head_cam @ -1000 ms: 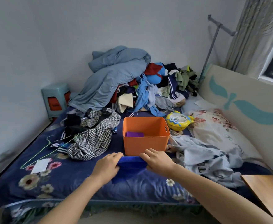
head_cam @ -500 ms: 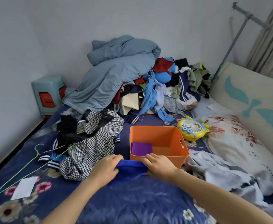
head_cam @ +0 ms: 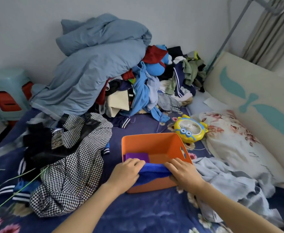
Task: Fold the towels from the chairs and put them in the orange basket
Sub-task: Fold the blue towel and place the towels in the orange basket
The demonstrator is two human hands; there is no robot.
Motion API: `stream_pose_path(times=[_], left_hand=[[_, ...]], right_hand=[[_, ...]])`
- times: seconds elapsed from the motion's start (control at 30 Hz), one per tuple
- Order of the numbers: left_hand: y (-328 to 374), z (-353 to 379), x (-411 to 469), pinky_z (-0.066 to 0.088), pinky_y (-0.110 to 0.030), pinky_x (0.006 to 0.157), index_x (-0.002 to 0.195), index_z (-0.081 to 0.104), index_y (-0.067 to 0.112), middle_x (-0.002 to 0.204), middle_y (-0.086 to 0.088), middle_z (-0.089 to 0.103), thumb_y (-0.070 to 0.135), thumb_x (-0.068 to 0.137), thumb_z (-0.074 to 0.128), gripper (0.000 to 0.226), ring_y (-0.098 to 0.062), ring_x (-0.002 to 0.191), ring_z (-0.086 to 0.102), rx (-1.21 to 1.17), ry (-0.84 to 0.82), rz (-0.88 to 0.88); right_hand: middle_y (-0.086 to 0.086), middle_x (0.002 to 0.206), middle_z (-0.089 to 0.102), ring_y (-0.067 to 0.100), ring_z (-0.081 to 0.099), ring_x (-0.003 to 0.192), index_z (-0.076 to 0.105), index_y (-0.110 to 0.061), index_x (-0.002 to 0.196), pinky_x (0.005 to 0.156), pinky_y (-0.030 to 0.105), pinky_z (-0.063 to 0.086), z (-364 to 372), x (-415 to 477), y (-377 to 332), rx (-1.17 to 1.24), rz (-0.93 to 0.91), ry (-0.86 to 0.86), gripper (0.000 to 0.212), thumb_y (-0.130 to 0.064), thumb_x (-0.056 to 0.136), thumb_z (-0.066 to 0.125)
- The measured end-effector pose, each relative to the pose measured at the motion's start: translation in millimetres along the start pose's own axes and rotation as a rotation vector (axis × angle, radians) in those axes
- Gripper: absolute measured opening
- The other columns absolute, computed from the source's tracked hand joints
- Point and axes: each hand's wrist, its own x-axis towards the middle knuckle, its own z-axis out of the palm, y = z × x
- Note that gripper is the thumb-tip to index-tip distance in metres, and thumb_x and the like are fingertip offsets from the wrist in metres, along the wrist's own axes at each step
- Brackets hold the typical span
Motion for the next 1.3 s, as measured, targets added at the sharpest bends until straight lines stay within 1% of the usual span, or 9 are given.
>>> stream_pose_path(times=[0.23, 0.37, 0.57, 0.73, 0.9, 0.97, 1.03, 1.13, 1.3], left_hand=[[0, 26, 97, 0.055, -0.032, 0.052, 0.103, 0.058, 0.014, 0.096, -0.002, 0.066, 0.007, 0.062, 0.058, 0.042, -0.024, 0.085, 0.065, 0.019, -0.107, 0.010], [-11, 49, 154, 0.041, -0.041, 0.098, 0.139, 0.036, 0.013, 0.147, -0.006, 0.032, -0.003, 0.088, 0.040, 0.054, -0.022, 0.135, 0.028, 0.078, -0.369, -0.045], [-35, 84, 198, 0.029, -0.035, 0.105, 0.146, 0.022, 0.014, 0.157, -0.005, 0.007, -0.011, 0.086, 0.040, 0.067, -0.019, 0.144, 0.007, 0.172, -0.569, -0.079], [-78, 128, 205, 0.056, -0.035, 0.077, 0.108, 0.067, 0.006, 0.121, -0.017, 0.062, -0.007, 0.049, 0.072, 0.061, -0.031, 0.110, 0.061, 0.251, -0.479, -0.013], [-97, 201, 157, 0.052, -0.043, 0.085, 0.104, 0.071, 0.014, 0.119, -0.009, 0.065, 0.015, 0.074, 0.035, 0.047, -0.026, 0.110, 0.062, 0.320, -0.593, -0.127], [-98, 224, 135, 0.041, -0.048, 0.098, 0.118, 0.065, 0.018, 0.131, -0.006, 0.057, 0.018, 0.079, 0.032, 0.052, -0.022, 0.127, 0.047, 0.280, -0.734, -0.256], [-104, 248, 113, 0.017, -0.049, 0.113, 0.146, 0.028, 0.015, 0.154, -0.009, 0.018, 0.016, 0.093, 0.028, 0.053, -0.024, 0.143, 0.010, 0.260, -0.821, -0.386], [-103, 269, 94, -0.003, -0.047, 0.115, 0.146, -0.014, 0.011, 0.154, -0.014, -0.019, 0.016, 0.098, 0.031, 0.066, -0.029, 0.142, -0.017, 0.222, -1.053, -0.519], [-106, 282, 95, -0.006, -0.047, 0.115, 0.145, -0.017, 0.010, 0.151, -0.018, -0.025, 0.026, 0.091, 0.047, 0.086, -0.033, 0.141, -0.019, 0.161, -1.141, -0.596]], right_hand=[[0.000, 0.074, 0.062, 0.019, 0.060, 0.062, 0.045, -0.018, 0.097, 0.039, 0.021, 0.040, 33, -8, 76, 0.060, 0.178, -0.078, 0.031, -0.020, 0.066, 0.041], [-0.006, 0.071, 0.059, 0.015, 0.060, 0.059, 0.043, -0.022, 0.093, 0.038, 0.021, 0.037, 72, -7, 117, 0.138, 0.265, -0.198, 0.029, -0.026, 0.064, 0.039], [-0.009, 0.072, 0.060, 0.012, 0.061, 0.059, 0.059, -0.022, 0.086, 0.040, 0.019, 0.039, 142, -2, 139, 0.285, 0.412, -0.332, 0.027, -0.031, 0.064, 0.047], [-0.004, 0.069, 0.059, 0.016, 0.059, 0.058, 0.044, -0.019, 0.091, 0.038, 0.023, 0.039, 201, 16, 139, 0.325, 0.469, -0.353, 0.027, -0.027, 0.066, 0.040], [0.009, 0.088, 0.065, 0.026, 0.064, 0.083, 0.043, -0.014, 0.100, 0.063, 0.025, 0.054, 265, 17, 110, 0.386, 0.393, -0.614, 0.031, -0.017, 0.070, 0.041], [0.020, 0.118, 0.054, 0.035, 0.060, 0.108, 0.042, -0.010, 0.119, 0.087, 0.033, 0.051, 291, 16, 92, 0.460, 0.367, -0.808, 0.043, -0.008, 0.076, 0.045], [0.021, 0.152, 0.016, 0.035, 0.022, 0.140, 0.025, -0.014, 0.143, 0.111, 0.041, 0.025, 307, 11, 78, 0.485, 0.267, -1.050, 0.053, -0.007, 0.093, 0.038], [0.014, 0.156, -0.015, 0.031, -0.005, 0.145, 0.009, -0.024, 0.150, 0.116, 0.043, 0.011, 322, 9, 63, 0.492, 0.241, -1.254, 0.060, -0.028, 0.098, 0.039], [0.013, 0.155, -0.019, 0.031, -0.008, 0.145, 0.006, -0.025, 0.150, 0.116, 0.044, 0.013, 338, 7, 51, 0.444, 0.231, -1.323, 0.060, -0.042, 0.099, 0.032]])
